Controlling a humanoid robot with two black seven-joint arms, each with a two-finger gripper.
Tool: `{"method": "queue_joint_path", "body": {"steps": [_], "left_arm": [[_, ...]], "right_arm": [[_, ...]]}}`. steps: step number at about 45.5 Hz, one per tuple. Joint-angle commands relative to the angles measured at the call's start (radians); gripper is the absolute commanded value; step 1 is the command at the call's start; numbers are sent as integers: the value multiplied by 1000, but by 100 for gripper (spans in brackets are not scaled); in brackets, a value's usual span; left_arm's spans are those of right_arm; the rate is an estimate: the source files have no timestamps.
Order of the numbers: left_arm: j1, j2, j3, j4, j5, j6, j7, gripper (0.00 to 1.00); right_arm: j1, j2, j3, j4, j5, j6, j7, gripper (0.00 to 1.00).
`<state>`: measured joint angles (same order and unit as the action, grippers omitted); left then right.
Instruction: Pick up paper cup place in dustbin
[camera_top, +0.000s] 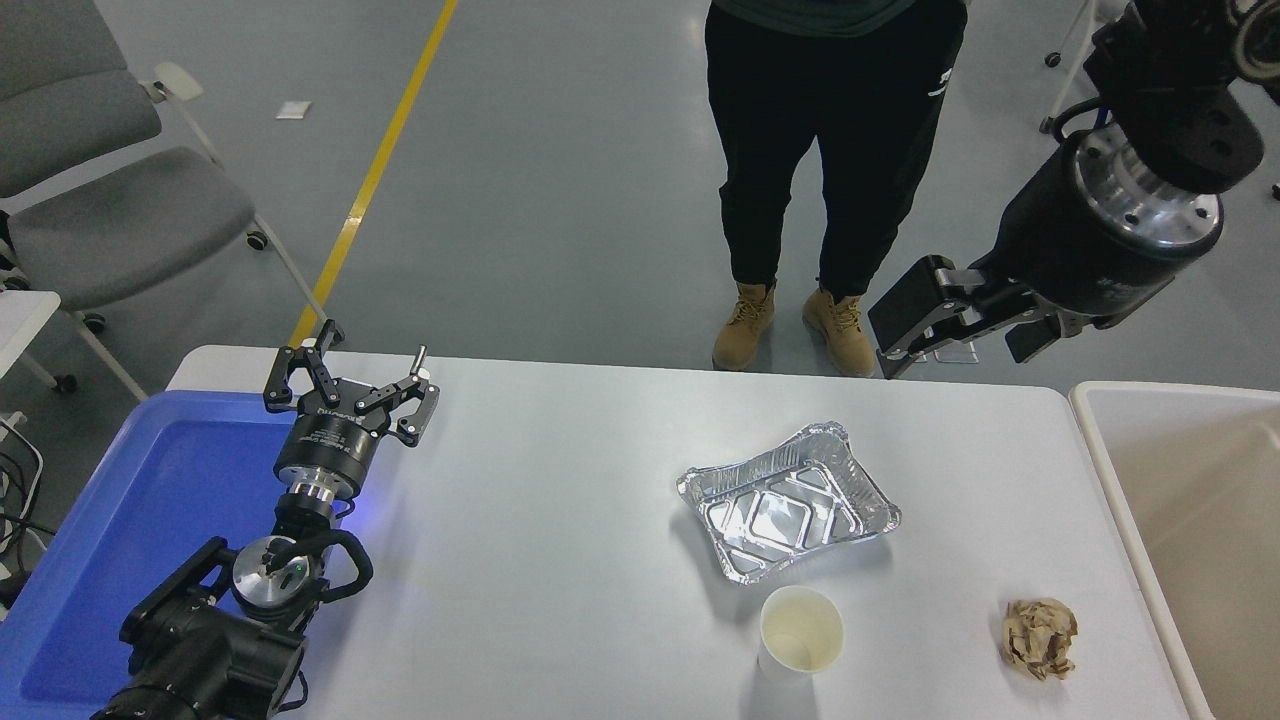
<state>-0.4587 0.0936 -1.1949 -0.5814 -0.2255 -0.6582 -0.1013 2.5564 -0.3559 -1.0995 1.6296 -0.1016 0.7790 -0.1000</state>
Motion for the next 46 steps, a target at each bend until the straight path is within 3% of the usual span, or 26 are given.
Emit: {"method": "queue_joint_path", "body": {"steps": [1, 23, 46], "left_arm": [[0, 0, 0, 0, 0, 0, 0, 99], [0, 0, 0, 0, 0, 0, 0, 99], [0, 0, 0, 0, 0, 0, 0, 99]], "right_arm": [[-34, 15, 12, 1, 28, -6, 0, 100], [-234, 15, 53, -1, -3, -112, 2, 100], [-633, -93, 211, -63, -181, -193, 2, 100]]}}
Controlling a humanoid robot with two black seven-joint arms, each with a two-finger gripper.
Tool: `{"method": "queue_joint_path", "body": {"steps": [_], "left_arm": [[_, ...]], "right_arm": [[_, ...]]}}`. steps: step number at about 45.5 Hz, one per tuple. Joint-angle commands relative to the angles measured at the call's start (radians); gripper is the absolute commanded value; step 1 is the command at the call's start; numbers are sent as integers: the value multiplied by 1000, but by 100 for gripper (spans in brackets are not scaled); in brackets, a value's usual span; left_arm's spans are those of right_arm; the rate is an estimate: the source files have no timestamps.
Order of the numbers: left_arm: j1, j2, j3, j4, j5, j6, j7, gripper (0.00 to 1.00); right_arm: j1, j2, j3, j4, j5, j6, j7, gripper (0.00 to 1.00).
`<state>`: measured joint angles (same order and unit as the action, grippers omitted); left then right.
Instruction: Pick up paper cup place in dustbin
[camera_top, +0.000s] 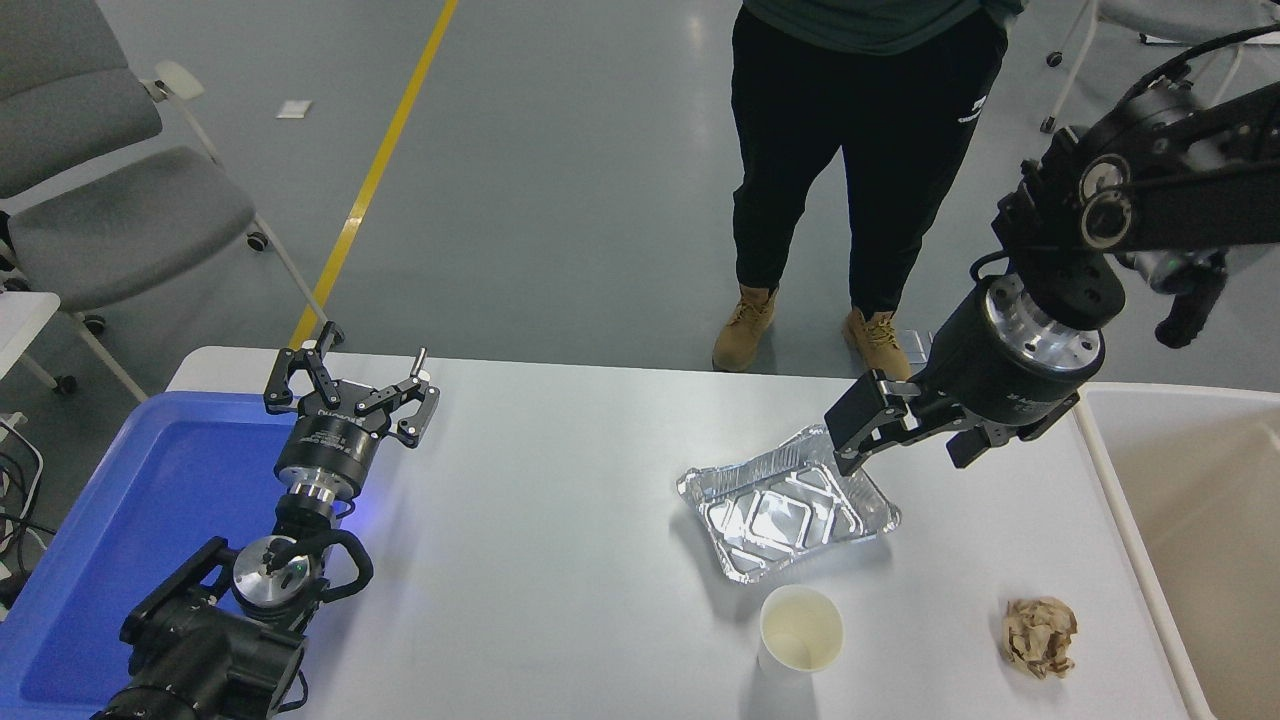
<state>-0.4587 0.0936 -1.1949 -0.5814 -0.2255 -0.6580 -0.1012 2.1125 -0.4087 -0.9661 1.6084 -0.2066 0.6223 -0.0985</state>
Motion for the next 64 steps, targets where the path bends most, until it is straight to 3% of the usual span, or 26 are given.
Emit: {"method": "queue_joint_path", "body": {"steps": [1, 22, 59, 64], "left_arm": [[0, 0, 0, 0, 0, 0, 0, 99], [0, 0, 0, 0, 0, 0, 0, 99], [0, 0, 1, 0, 0, 0, 0, 99], [0, 0, 1, 0, 0, 0, 0, 99]], "right_arm": [[-204, -44, 84, -48, -80, -36, 0, 100], [-473, -70, 230, -157, -198, -38, 0, 100], [-707, 11, 333, -320, -290, -67, 2, 100], [-723, 24, 333, -352, -338, -67, 19, 100]]}}
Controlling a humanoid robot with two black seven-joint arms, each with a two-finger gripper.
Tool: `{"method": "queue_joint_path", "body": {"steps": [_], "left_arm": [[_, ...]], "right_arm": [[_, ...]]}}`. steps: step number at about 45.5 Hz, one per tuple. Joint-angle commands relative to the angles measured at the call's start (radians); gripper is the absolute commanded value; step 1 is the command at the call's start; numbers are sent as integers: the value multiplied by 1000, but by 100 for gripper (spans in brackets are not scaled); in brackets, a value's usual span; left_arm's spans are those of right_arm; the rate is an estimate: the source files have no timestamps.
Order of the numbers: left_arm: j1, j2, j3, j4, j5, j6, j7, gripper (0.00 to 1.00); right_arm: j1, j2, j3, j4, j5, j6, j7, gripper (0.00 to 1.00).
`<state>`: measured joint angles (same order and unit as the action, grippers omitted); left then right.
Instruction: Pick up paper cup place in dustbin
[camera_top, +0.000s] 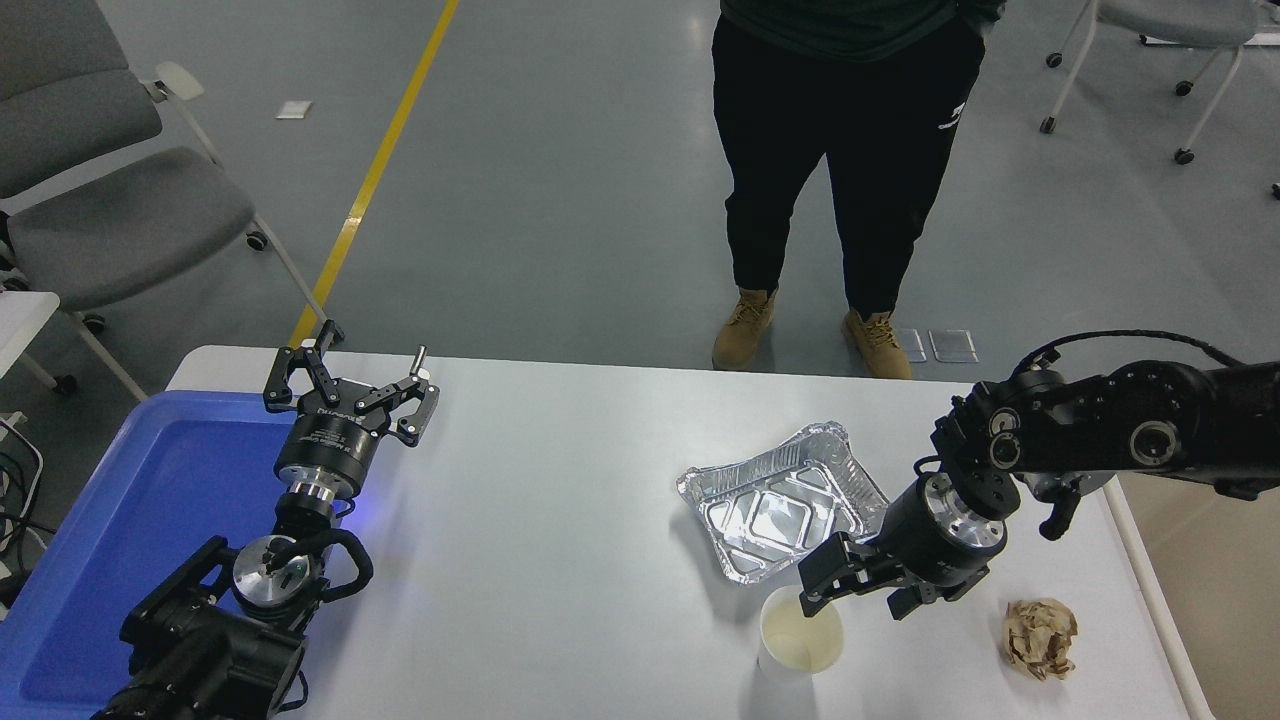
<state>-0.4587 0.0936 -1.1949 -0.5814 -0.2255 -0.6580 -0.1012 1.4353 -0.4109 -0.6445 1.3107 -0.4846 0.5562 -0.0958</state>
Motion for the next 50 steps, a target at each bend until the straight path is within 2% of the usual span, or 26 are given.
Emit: {"method": "queue_joint_path", "body": {"steps": [1, 16, 20, 21, 24, 27, 30, 33, 34, 35, 44, 50], "left_arm": [[0, 0, 2, 0, 0, 0, 0, 99], [0, 0, 0, 0, 0, 0, 0, 99], [0, 0, 0, 0, 1, 0, 0, 99], [0, 0, 1, 0, 0, 0, 0, 99], [0, 0, 0, 0, 0, 0, 0, 99], [0, 0, 1, 0, 0, 0, 0, 99], [0, 0, 1, 0, 0, 0, 0, 99], [0, 0, 0, 0, 0, 0, 0, 99], [0, 0, 0, 0, 0, 0, 0, 99], [0, 0, 1, 0, 1, 0, 0, 99], [0, 0, 2, 0, 2, 0, 0, 99], [0, 0, 0, 0, 2, 0, 0, 99]], "right_arm": [[-52, 26, 11, -59, -64, -1, 21, 100], [-125, 43, 23, -119, -115, -2, 42, 100], [-131, 43, 23, -125, -121, -9, 53, 96], [-133, 43, 23, -126, -121, -9, 57, 92], [-139, 47, 23, -126, -132, -10, 74, 66], [-142, 49, 23, -128, -153, -10, 94, 53], [-144, 52, 22, -133, -170, -10, 111, 34], [-150, 52, 22, -136, -178, -27, 120, 26], [-151, 52, 22, -136, -178, -30, 123, 4], [-153, 52, 22, -136, -180, -35, 123, 0], [-164, 60, 20, -137, -195, -53, 122, 0], [-148, 27, 16, -133, -193, -47, 126, 0]]}}
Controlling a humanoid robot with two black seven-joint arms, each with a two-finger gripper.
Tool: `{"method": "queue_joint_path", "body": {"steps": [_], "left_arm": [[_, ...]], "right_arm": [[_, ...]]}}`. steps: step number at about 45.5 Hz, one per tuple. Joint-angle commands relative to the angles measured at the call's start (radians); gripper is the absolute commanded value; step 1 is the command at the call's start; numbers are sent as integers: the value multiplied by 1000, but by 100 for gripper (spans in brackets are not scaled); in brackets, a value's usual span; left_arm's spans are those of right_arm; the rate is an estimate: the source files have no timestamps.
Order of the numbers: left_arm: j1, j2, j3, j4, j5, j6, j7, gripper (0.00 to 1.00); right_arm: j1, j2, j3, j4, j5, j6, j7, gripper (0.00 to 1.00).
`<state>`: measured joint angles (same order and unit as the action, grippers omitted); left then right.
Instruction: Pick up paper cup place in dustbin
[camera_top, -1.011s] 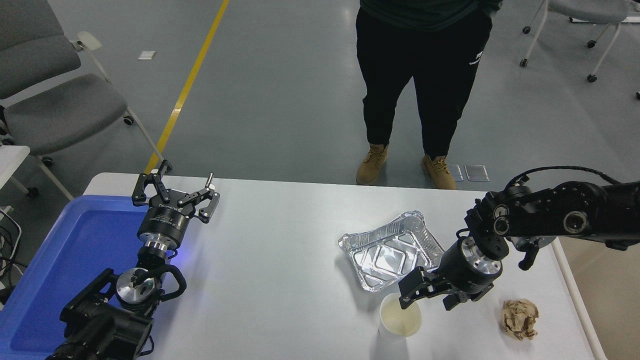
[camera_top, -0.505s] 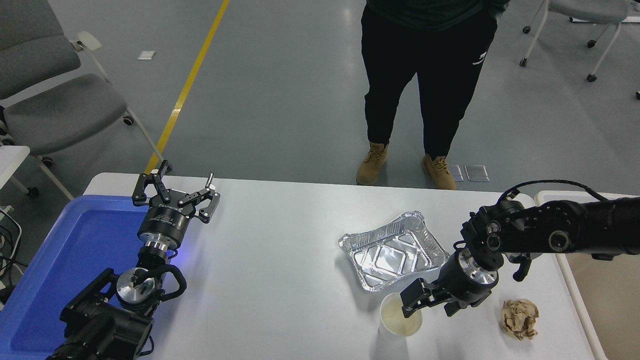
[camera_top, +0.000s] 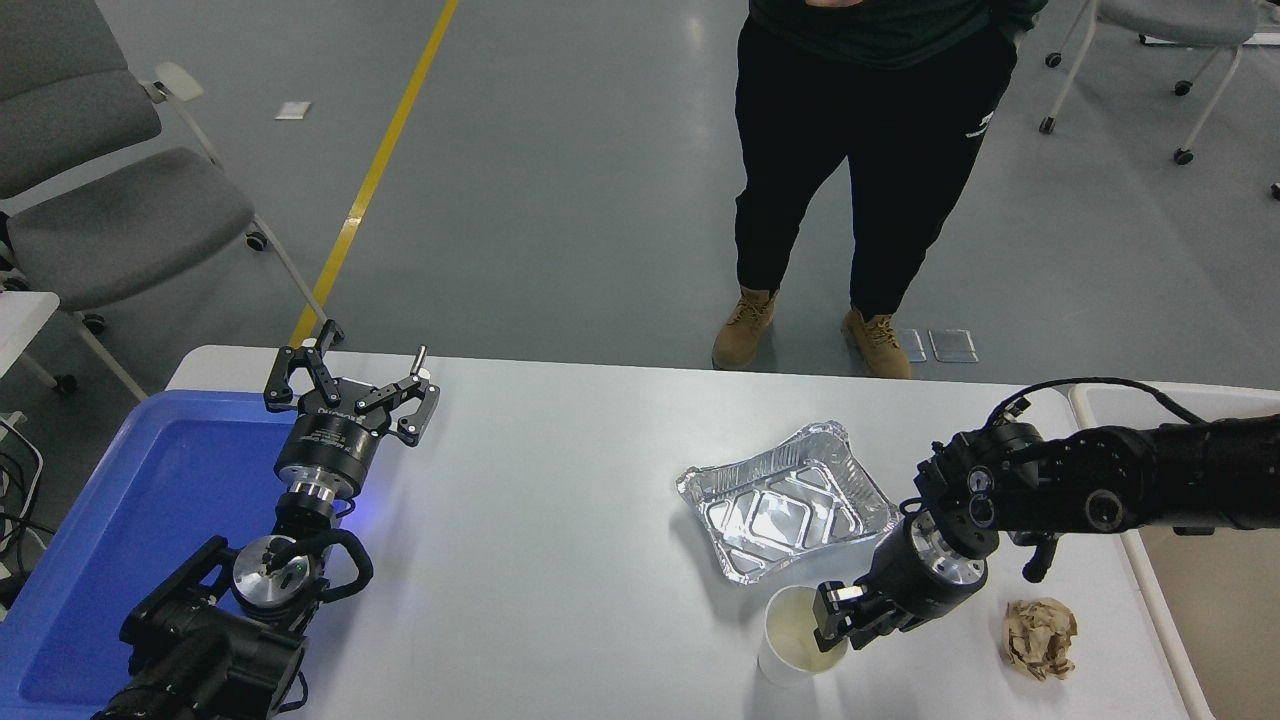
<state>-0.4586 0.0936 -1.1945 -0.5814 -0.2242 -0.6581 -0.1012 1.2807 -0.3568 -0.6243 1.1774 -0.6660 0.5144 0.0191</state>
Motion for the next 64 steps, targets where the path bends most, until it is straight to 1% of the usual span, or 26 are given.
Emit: {"method": "queue_joint_path", "body": {"steps": [1, 12, 20, 27, 31, 34, 39, 45, 56, 64], "left_arm": [[0, 0, 0, 0, 0, 0, 0, 99], [0, 0, 0, 0, 0, 0, 2, 99], [0, 0, 1, 0, 0, 0, 0, 99], [0, 0, 1, 0, 0, -2, 2, 99], [0, 0, 1, 0, 0, -2, 2, 99], [0, 0, 1, 0, 0, 0, 2, 99], [0, 0, 1, 0, 0, -2, 2, 99], [0, 0, 1, 0, 0, 0, 2, 99], [0, 0, 1, 0, 0, 0, 2, 99], [0, 0, 1, 0, 0, 0, 2, 99]], "right_arm": [[8, -33, -5, 2, -11, -4, 15, 0], [54, -74, -11, 21, -7, 19, 19, 0], [160, -177, -18, 96, -3, 96, 18, 0], [388, -326, -90, 252, 23, 177, 19, 0], [561, -395, -158, 355, 66, 211, 18, 0], [688, -415, -222, 404, 89, 226, 18, 0], [876, -416, -322, 452, 121, 271, 19, 0], [1037, -415, -391, 455, 164, 271, 18, 0], [1200, -421, -514, 409, 166, 271, 12, 0], [1226, -507, -583, 240, 152, 271, 10, 0]]}}
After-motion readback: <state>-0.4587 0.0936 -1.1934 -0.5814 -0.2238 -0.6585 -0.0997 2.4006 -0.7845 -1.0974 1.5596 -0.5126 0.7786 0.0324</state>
